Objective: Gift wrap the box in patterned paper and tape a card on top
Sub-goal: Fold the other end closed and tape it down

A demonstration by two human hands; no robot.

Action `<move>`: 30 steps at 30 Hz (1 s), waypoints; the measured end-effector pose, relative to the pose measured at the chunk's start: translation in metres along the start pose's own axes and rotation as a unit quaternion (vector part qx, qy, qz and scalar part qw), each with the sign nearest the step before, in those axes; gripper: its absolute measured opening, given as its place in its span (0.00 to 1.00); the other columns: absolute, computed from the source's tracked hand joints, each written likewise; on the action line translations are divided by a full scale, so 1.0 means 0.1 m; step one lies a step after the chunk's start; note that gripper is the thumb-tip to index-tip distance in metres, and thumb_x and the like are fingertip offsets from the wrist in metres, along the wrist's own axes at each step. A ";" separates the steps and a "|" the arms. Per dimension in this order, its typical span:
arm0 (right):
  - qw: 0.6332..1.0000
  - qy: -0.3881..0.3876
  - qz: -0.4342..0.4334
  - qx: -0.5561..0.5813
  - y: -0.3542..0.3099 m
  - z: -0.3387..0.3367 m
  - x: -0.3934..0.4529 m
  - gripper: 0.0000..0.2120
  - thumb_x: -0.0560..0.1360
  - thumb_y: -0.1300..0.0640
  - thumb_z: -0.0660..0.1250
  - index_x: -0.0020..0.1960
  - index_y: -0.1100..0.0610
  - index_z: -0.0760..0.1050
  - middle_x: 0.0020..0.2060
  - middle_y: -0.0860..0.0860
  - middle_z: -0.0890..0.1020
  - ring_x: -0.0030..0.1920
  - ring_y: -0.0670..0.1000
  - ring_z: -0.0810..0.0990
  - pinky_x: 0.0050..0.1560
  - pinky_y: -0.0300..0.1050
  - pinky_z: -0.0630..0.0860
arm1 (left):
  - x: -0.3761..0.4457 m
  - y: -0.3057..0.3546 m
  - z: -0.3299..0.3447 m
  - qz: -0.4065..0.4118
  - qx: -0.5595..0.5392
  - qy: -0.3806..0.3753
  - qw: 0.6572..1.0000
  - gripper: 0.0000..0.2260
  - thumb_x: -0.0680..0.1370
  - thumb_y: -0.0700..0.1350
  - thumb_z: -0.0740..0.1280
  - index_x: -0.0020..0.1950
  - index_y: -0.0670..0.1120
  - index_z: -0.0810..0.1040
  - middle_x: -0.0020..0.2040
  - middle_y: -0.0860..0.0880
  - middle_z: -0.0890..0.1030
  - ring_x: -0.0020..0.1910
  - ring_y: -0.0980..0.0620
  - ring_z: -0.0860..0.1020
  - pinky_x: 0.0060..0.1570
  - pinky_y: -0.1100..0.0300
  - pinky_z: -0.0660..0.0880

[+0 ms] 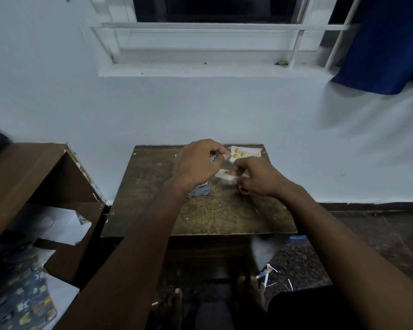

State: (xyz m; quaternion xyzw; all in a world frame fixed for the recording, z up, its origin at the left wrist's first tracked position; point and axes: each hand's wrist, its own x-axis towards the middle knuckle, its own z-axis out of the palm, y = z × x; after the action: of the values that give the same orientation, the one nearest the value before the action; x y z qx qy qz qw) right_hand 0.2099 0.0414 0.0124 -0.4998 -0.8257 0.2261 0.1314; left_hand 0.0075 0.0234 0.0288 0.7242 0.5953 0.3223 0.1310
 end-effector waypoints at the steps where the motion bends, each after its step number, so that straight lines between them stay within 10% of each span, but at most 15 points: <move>1: 0.999 0.020 -0.003 0.040 0.02 -0.04 -0.01 0.08 0.75 0.60 0.75 0.44 0.49 0.79 0.43 0.47 0.84 0.49 0.50 0.82 0.54 0.53 0.79 | 0.00 0.00 0.00 0.001 0.004 -0.006 1.000 0.06 0.81 0.56 0.70 0.52 0.61 0.87 0.54 0.66 0.84 0.48 0.66 0.78 0.46 0.63 0.71; 11: 0.973 0.074 -0.058 0.210 0.10 -0.20 -0.15 0.09 0.81 0.64 0.70 0.47 0.51 0.81 0.40 0.50 0.82 0.42 0.49 0.82 0.46 0.47 0.80 | 0.10 -0.05 -0.06 -0.035 -0.061 -0.074 0.995 0.18 0.85 0.65 0.57 0.60 0.63 0.85 0.58 0.61 0.85 0.57 0.59 0.81 0.61 0.50 0.77; 20: 0.960 0.062 -0.065 0.265 0.00 -0.25 -0.19 0.06 0.78 0.66 0.73 0.49 0.56 0.83 0.40 0.50 0.84 0.43 0.47 0.81 0.46 0.39 0.79 | 0.08 -0.01 -0.09 -0.024 -0.220 -0.060 0.973 0.04 0.76 0.53 0.78 0.48 0.54 0.89 0.54 0.61 0.87 0.52 0.64 0.83 0.51 0.59 0.78; 30: 0.983 0.116 -0.101 0.102 -0.03 -0.06 -0.06 0.06 0.80 0.64 0.70 0.51 0.56 0.84 0.44 0.47 0.85 0.47 0.46 0.82 0.49 0.43 0.77 | 0.08 -0.02 -0.10 -0.019 -0.251 -0.050 0.967 0.05 0.78 0.50 0.77 0.47 0.50 0.89 0.55 0.57 0.86 0.56 0.61 0.83 0.60 0.54 0.79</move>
State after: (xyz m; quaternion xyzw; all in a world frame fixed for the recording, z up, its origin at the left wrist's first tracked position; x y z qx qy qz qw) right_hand 0.2128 0.0359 0.0189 -0.4207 -0.8235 0.2355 0.2991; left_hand 0.0004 0.0299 0.0376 0.6721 0.5018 0.4220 0.3441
